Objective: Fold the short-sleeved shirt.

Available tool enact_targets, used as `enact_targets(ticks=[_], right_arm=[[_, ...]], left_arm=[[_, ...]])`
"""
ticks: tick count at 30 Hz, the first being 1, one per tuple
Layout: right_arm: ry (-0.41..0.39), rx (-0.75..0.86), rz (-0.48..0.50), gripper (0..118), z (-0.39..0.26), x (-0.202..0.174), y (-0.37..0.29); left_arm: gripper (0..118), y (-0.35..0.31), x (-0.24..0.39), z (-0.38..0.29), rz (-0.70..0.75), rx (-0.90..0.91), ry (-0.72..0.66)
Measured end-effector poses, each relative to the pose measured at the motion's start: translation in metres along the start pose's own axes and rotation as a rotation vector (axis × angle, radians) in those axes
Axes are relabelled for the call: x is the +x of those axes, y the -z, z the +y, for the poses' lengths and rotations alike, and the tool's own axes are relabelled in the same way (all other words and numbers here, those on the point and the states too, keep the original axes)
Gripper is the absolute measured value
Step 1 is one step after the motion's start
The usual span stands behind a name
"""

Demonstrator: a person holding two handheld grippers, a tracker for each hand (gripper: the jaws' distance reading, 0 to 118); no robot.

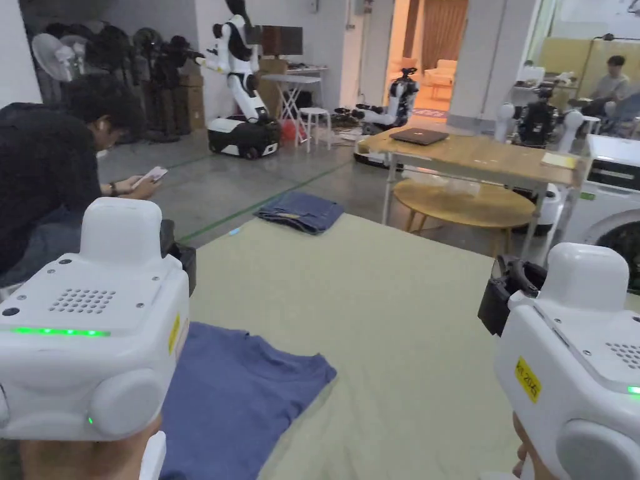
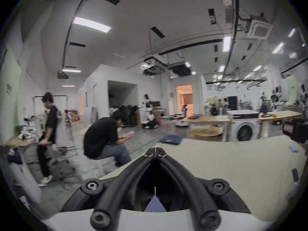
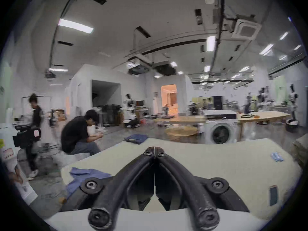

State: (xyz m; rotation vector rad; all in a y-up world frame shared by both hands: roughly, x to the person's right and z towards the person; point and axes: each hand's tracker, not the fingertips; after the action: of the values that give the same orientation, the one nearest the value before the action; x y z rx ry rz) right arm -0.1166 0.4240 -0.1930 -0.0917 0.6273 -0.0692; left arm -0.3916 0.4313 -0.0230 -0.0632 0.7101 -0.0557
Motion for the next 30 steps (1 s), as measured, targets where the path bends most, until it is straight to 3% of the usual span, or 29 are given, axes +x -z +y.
enact_targets(ticks=[2, 6, 8, 13, 15, 17, 19, 21, 23, 25, 27, 30], right_arm=[[0.006, -0.044, 0.101, 0, -0.009, -0.026, 0.014], [-0.038, -0.102, 0.176, 0, -0.023, -0.058, 0.030], [-0.056, -0.132, 0.194, 0, -0.032, -0.068, 0.034], [-0.071, -0.196, 0.212, 0, -0.046, -0.068, 0.042], [-0.066, -0.225, 0.221, 0, -0.053, -0.071, 0.044], [-0.076, -0.249, 0.220, 0, -0.062, -0.073, 0.052], [-0.092, -0.267, 0.211, 0, -0.068, -0.077, 0.052], [-0.088, -0.281, 0.221, 0, -0.072, -0.074, 0.058], [-0.076, -0.297, 0.216, 0, -0.077, -0.072, 0.064], [-0.066, -0.315, 0.210, 0, -0.080, -0.069, 0.074], [-0.064, -0.321, 0.194, 0, -0.084, -0.068, 0.079], [-0.065, -0.336, 0.191, 0, -0.087, -0.065, 0.086]], left_arm=[[0, 0.001, -0.026, -0.005, 0.039, -0.041, 0.020], [0, 0.006, -0.047, -0.011, 0.062, -0.093, 0.024], [0, 0.022, -0.052, -0.015, -0.017, -0.170, -0.008], [0, 0.142, -0.055, -0.055, -0.241, -0.703, 0.015], [0, 0.192, -0.054, -0.099, -0.404, -0.956, -0.140], [0, 0.222, -0.041, -0.149, -0.420, -1.172, -0.250], [0, 0.240, -0.033, -0.180, -0.390, -1.275, -0.240], [0, 0.246, -0.021, -0.191, -0.302, -1.224, -0.087], [1, 0.261, -0.019, -0.200, -0.345, -1.207, -0.168], [51, 0.276, -0.015, -0.205, -0.335, -1.201, -0.218], [112, 0.297, -0.008, -0.219, -0.305, -1.197, -0.215], [116, 0.315, 0.003, -0.240, -0.207, -1.232, -0.133]])
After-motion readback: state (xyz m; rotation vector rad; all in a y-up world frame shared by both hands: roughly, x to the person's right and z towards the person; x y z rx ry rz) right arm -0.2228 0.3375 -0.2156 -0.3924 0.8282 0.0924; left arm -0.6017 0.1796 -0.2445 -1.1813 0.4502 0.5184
